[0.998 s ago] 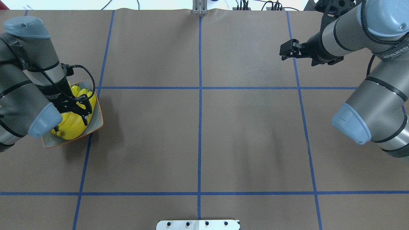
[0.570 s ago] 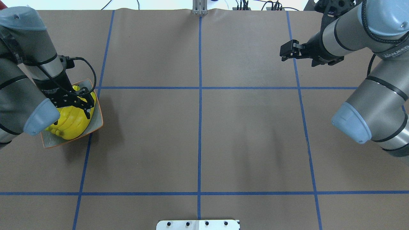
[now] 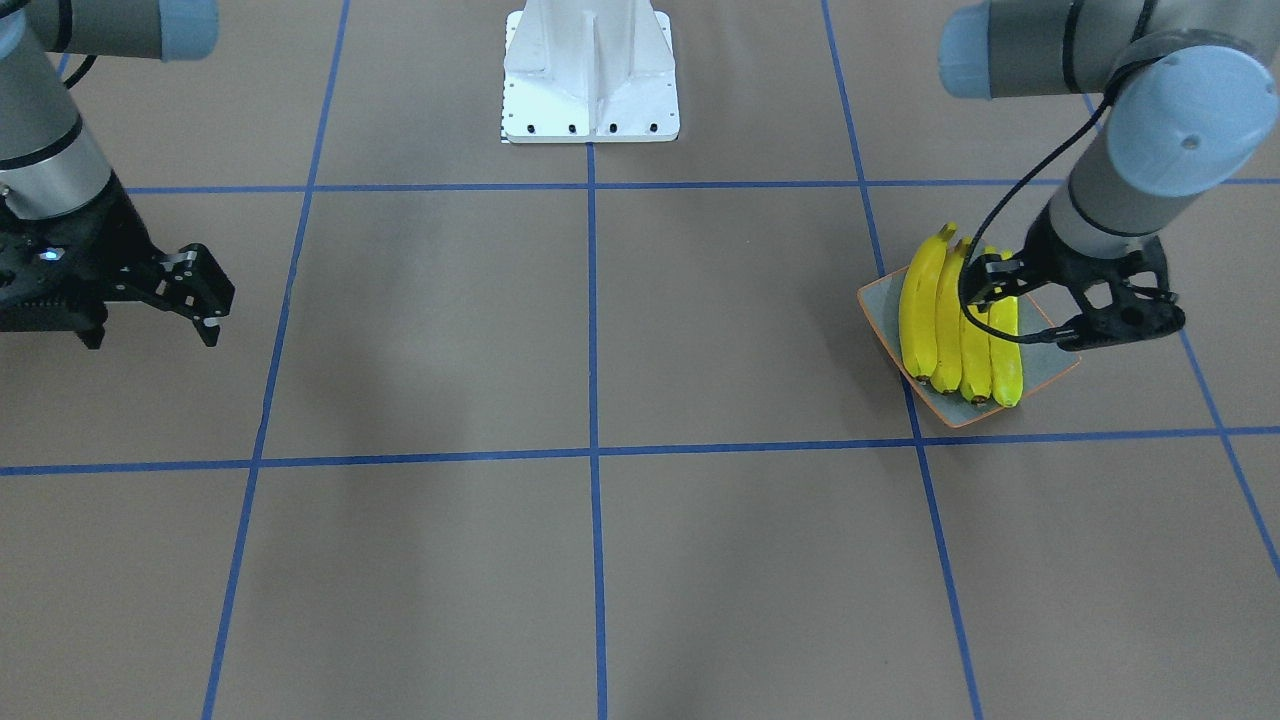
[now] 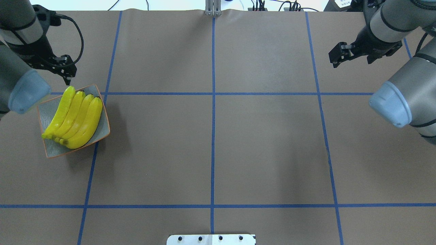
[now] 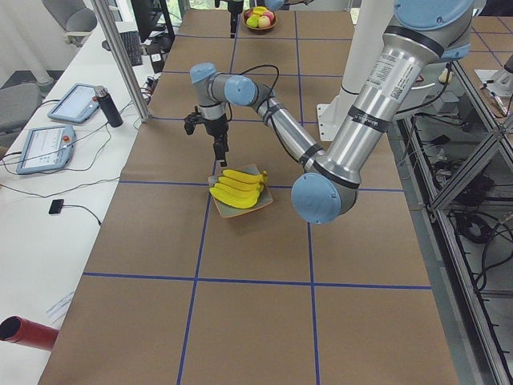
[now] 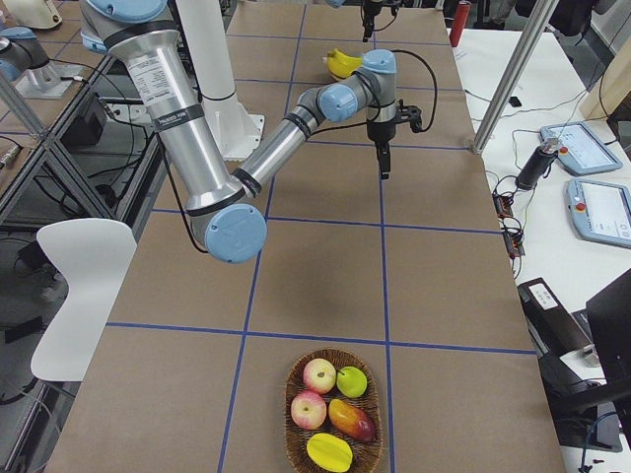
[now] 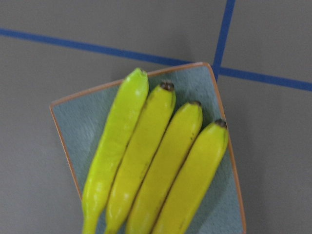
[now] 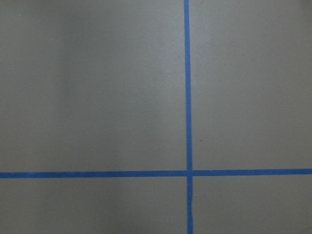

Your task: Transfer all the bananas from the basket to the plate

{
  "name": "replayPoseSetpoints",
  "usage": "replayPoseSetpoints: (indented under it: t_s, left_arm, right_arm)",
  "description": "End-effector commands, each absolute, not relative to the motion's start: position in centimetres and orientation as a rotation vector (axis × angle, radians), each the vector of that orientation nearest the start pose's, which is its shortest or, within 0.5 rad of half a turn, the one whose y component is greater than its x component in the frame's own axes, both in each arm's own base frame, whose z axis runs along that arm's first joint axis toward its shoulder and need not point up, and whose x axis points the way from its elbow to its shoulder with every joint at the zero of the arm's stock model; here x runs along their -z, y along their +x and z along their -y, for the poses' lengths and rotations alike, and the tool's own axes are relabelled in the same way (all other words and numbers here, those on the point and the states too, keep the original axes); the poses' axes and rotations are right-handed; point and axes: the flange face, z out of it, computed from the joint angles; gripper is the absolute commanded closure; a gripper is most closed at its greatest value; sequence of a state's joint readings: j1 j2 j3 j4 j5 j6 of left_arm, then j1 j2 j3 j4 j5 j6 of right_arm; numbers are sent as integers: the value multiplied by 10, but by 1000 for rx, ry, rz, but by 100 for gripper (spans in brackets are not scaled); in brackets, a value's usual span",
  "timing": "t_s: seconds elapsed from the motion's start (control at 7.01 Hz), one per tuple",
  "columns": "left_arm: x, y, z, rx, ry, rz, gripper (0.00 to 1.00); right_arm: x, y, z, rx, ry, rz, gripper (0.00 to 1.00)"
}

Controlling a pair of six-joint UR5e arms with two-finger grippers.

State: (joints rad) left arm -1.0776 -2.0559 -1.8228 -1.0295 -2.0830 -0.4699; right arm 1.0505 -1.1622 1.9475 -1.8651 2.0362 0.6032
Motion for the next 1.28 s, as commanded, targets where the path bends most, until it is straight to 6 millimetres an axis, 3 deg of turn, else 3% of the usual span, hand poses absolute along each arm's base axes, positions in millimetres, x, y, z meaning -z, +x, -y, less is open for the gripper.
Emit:
replayPoseSetpoints:
  t_s: [0.0, 0.14, 0.29, 0.43, 0.57, 0.71, 0.86, 1.0, 1.14]
  left_arm:
    - [-377, 125, 620, -128, 52, -529, 0]
    - [-406, 114, 624, -103, 51, -580, 0]
    - [-450, 78, 627, -80, 95, -627, 0]
    - [-509, 49, 621, -128, 126, -696, 0]
    - [-525, 26, 617, -105, 111, -766, 0]
    - [-549, -9, 606, -152, 130, -750, 0]
    - [-568, -34, 604, -225, 157, -734, 0]
    - [-588, -48, 590, -219, 145, -739, 0]
    - [-614, -68, 561, -175, 126, -743, 0]
  right_arm:
    - [-390, -117, 544, 102, 33, 724, 0]
    - [-428, -68, 534, 113, 40, 723, 0]
    - [-497, -10, 511, 117, 1, 701, 0]
    - [-533, 26, 497, 90, -12, 697, 0]
    - [-543, 37, 492, 60, -23, 692, 0]
    - [-565, 52, 474, 30, -50, 683, 0]
    - [-572, 80, 469, -33, -46, 691, 0]
    - [-594, 94, 457, -74, -72, 703, 0]
    - [-619, 108, 454, -93, -82, 749, 0]
